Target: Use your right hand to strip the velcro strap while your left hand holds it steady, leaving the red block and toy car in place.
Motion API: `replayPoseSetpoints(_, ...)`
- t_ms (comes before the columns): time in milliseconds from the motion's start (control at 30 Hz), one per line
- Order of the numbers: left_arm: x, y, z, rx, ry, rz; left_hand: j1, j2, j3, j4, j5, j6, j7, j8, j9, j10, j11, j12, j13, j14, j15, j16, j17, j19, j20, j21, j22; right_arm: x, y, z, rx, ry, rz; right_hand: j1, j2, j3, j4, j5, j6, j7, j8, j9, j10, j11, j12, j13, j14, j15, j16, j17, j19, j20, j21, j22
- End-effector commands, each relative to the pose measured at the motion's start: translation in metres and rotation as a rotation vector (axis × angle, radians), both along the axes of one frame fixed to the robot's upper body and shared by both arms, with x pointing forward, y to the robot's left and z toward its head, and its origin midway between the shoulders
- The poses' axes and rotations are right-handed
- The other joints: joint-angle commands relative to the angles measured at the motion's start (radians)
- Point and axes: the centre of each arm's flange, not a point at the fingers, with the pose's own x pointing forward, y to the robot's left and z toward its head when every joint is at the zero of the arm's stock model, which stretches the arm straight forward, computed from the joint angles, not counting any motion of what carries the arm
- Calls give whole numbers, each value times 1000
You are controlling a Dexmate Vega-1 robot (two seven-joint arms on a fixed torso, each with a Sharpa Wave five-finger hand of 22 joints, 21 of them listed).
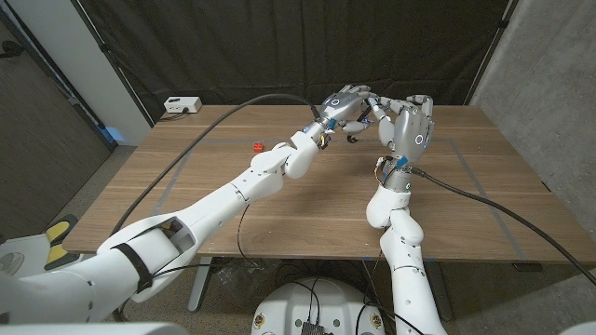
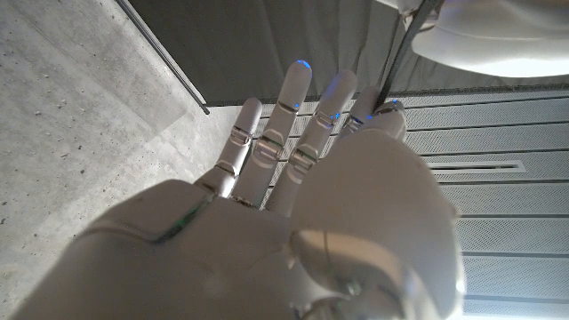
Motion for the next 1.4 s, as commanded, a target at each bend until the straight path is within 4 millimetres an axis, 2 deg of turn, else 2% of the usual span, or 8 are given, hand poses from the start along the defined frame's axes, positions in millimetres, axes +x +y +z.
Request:
replayPoseSetpoints(33, -10, 14, -6, -50, -31, 6, -98, -32, -71, 32, 27, -311, -46, -62, 1, -172, 31, -26, 0, -93, 13, -26, -2, -101, 47, -44, -2, -5, 6, 0, -11, 0, -20, 0, 7, 3, 4, -2, 15, -8, 1, -1, 1, -3, 5, -1, 5, -70, 6, 2, -6, -155, 7, 1)
replayPoseSetpoints(133, -10, 19, -4, -41, 29, -10, -145, -11, -90, 56, 41, -458, -51, -55, 10, -269, 80, -31, -5, -173, 65, -37, -6, -203, 101, -101, -4, -7, 8, 1, -10, -1, -25, 0, 7, 4, 4, -4, 15, -8, 2, 1, 1, -3, 6, -1, 4, -70, 7, 2, -6, -155, 9, 0)
replayPoseSetpoints(300, -13, 31, 0, -36, 145, -52, -213, 52, -93, 95, 13, -730, -19, -67, 21, -439, 176, -22, -18, -330, 160, -38, -24, -370, 134, -205, 1, -10, 11, 2, 2, -7, -13, -2, 8, 4, 5, -9, 13, -9, 3, 5, -2, -3, 8, 0, -7, -70, 1, -3, -11, -153, 9, -7)
replayPoseSetpoints(400, -15, 40, -1, -84, 170, -80, -301, 22, -142, 132, 9, -889, -1, -74, 13, -497, 204, -16, -23, -367, 176, -30, -34, -396, 135, -238, 2, -10, 13, 3, 10, -6, -14, -3, 8, 4, 6, -10, 14, -9, 2, 2, -2, -3, 8, -2, -9, -70, 0, -4, -12, -153, 8, -9)
replayPoseSetpoints(567, -18, 62, -7, -199, 202, -170, -435, -42, -241, 183, 40, -1130, -30, -73, -16, -601, 215, -17, -35, -420, 180, -27, -52, -406, 133, -283, 5, -8, 18, 5, 10, 8, -49, -3, 9, 5, 6, -11, 14, -9, 1, 0, -2, -3, 9, -3, -9, -70, 1, -3, -12, -153, 8, -11)
replayPoseSetpoints(700, -21, 78, -11, -295, 214, -255, -463, -50, -262, 194, 47, -1187, -54, -73, -22, -618, 224, -15, -39, -426, 182, -25, -55, -410, 134, -293, 6, -6, 19, 6, 9, 14, -65, -3, 9, 6, 6, -14, 13, -9, 2, 0, -3, -3, 9, -4, -9, -70, 0, -5, -10, -153, 8, -13)
replayPoseSetpoints(867, -23, 95, -13, -320, 298, -312, -583, -23, -313, 240, 62, -1106, -69, -39, -37, -592, 224, 1, -56, -431, 185, -23, -66, -421, 131, -316, 8, -3, 23, 7, 0, 21, -83, -2, 11, 10, 6, -18, 15, -9, 1, -3, -6, -3, 9, -6, -11, -70, -5, -10, -8, -153, 8, -16)
replayPoseSetpoints(1400, -28, 144, -43, -425, 367, -333, -648, 12, -333, 245, 71, -1074, -91, -34, -44, -565, 213, 11, -67, -414, 160, -15, -76, -410, 131, -325, 9, -12, 58, 8, -41, 30, -126, -5, 15, 22, 6, -28, 12, -8, 0, -12, -11, -3, 9, -13, -7, -71, -10, -14, -4, -153, 7, -19)
